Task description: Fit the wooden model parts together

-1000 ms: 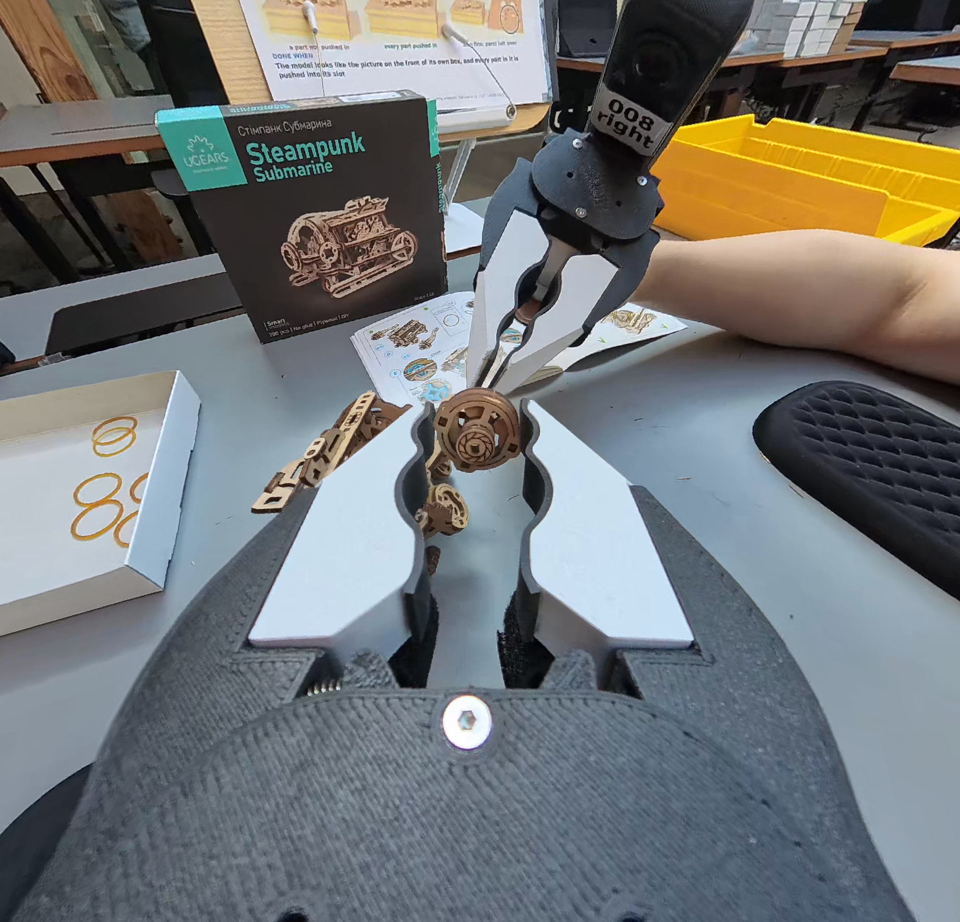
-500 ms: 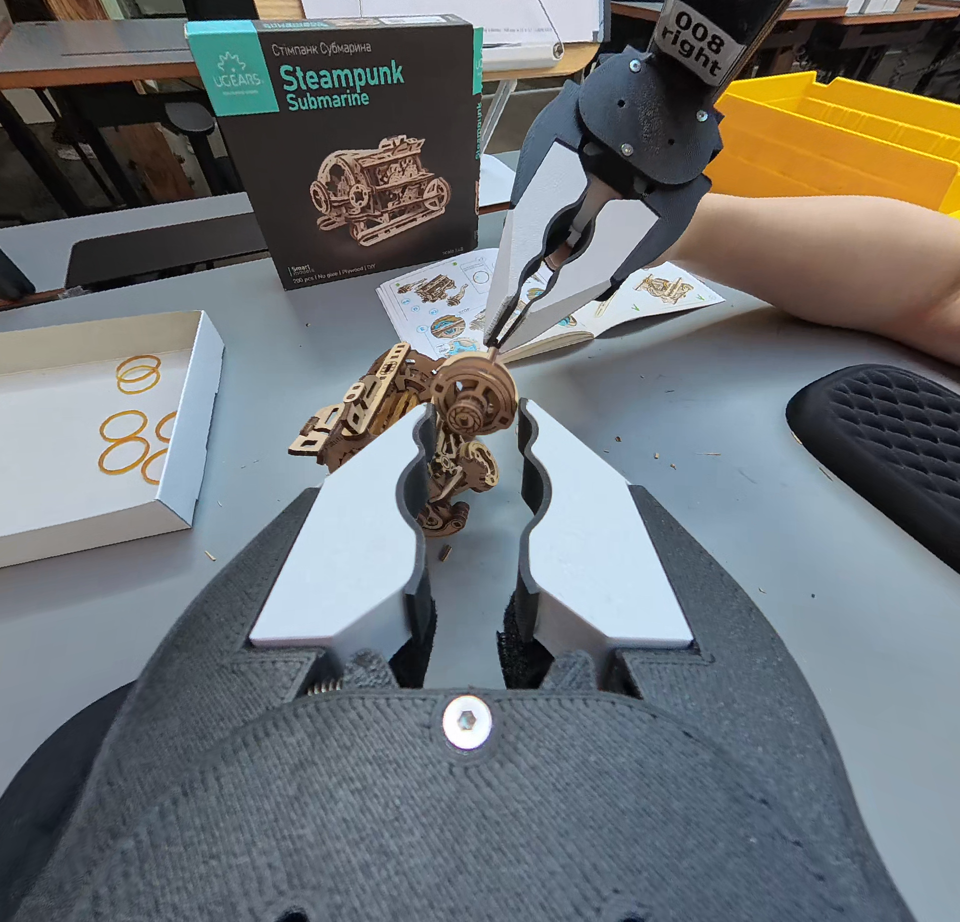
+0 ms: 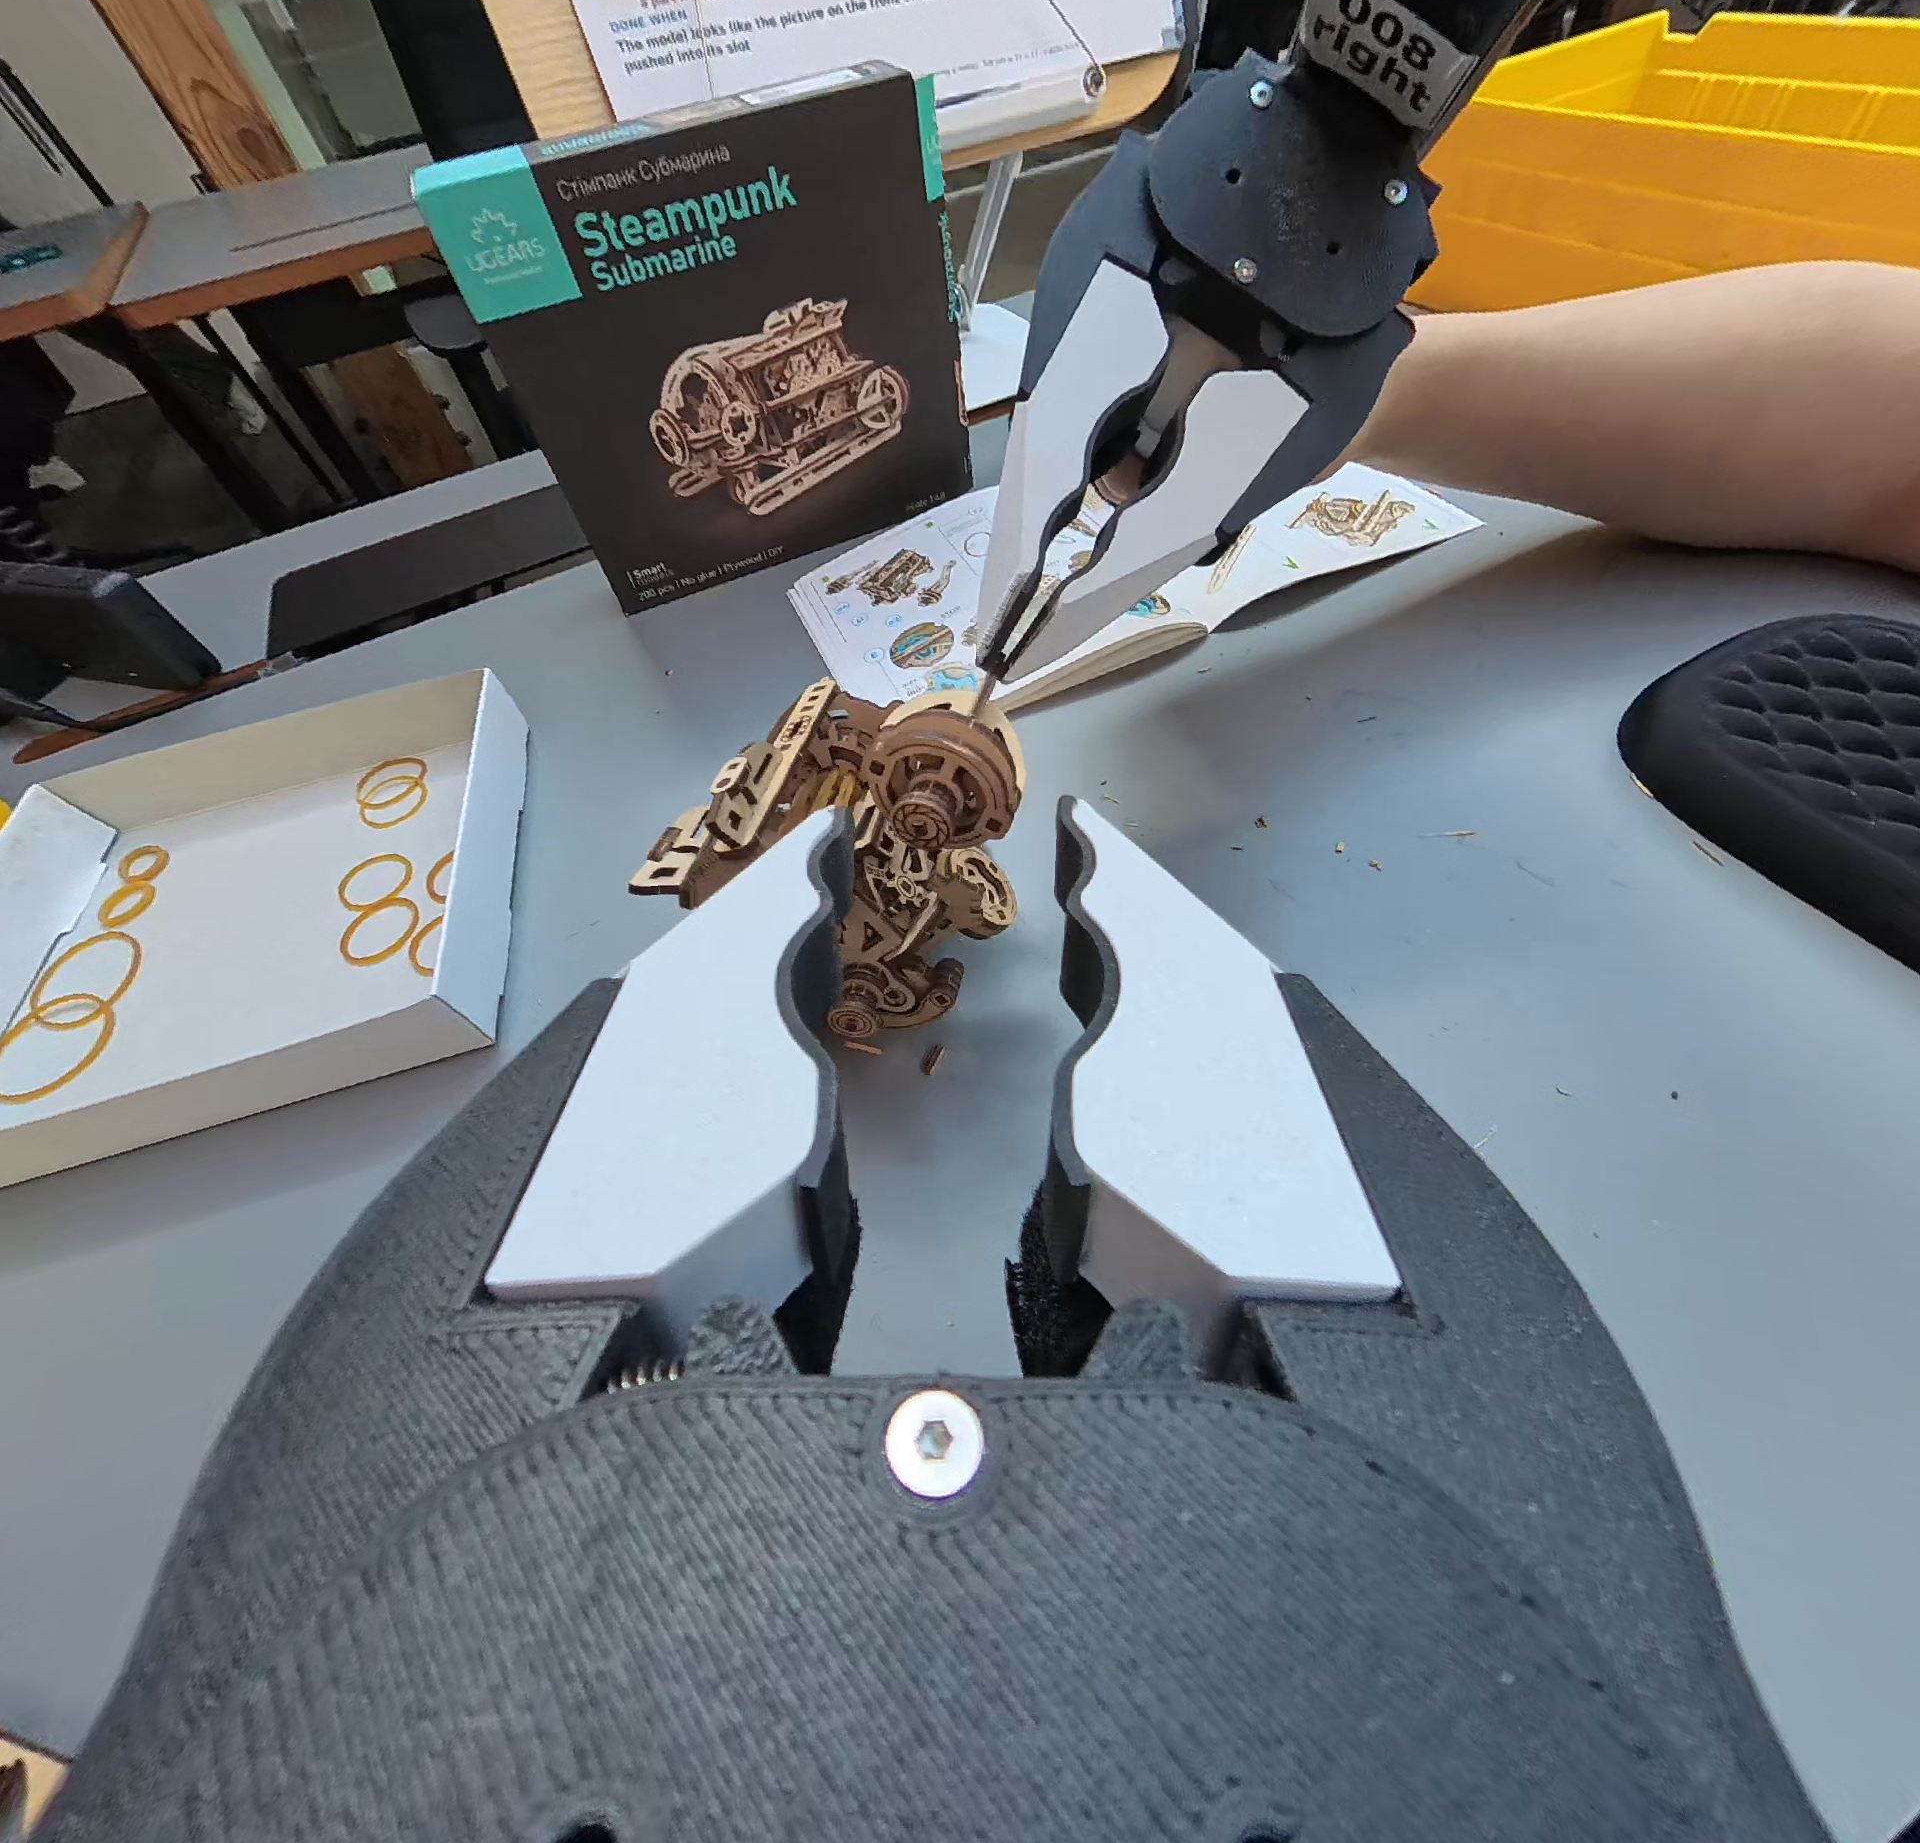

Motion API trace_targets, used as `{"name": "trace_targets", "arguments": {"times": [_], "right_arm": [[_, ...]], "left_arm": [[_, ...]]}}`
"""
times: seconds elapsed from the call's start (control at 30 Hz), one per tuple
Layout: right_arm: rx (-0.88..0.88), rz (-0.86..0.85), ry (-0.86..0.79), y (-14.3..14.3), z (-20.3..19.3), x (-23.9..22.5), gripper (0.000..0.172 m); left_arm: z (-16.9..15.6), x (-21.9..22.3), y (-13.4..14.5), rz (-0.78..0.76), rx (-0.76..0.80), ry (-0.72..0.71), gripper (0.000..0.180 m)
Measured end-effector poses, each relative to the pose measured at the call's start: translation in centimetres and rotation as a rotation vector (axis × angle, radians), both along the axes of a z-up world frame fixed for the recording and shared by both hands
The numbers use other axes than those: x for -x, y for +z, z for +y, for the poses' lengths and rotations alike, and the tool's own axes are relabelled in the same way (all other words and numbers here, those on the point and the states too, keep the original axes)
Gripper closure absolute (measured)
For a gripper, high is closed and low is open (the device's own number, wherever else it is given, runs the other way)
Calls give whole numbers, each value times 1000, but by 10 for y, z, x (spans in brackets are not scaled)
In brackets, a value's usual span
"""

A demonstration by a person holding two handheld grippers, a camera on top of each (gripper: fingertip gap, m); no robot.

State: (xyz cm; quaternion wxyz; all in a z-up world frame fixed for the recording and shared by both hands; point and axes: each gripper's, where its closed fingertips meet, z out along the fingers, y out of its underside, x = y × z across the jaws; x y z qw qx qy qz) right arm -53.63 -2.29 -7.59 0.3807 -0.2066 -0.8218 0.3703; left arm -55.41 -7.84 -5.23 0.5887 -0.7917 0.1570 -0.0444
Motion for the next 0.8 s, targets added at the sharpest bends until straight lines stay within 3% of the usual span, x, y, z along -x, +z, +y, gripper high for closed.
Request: {"name": "trace_targets", "arguments": {"times": [0.17,0.37,0.47,0.8], "right_arm": [[-18,10,14,-3,-2,0,170],[-22,8,19,-5,-3,0,170],[-24,11,19,-6,-2,0,170],[-16,13,41,-9,-4,-1,170]], "left_arm": [[2,2,-9,141,7,16,134],[4,3,-21,422,33,37,122],[8,5,-25,543,43,39,125],[15,-1,-22,554,39,-15,134]]}}
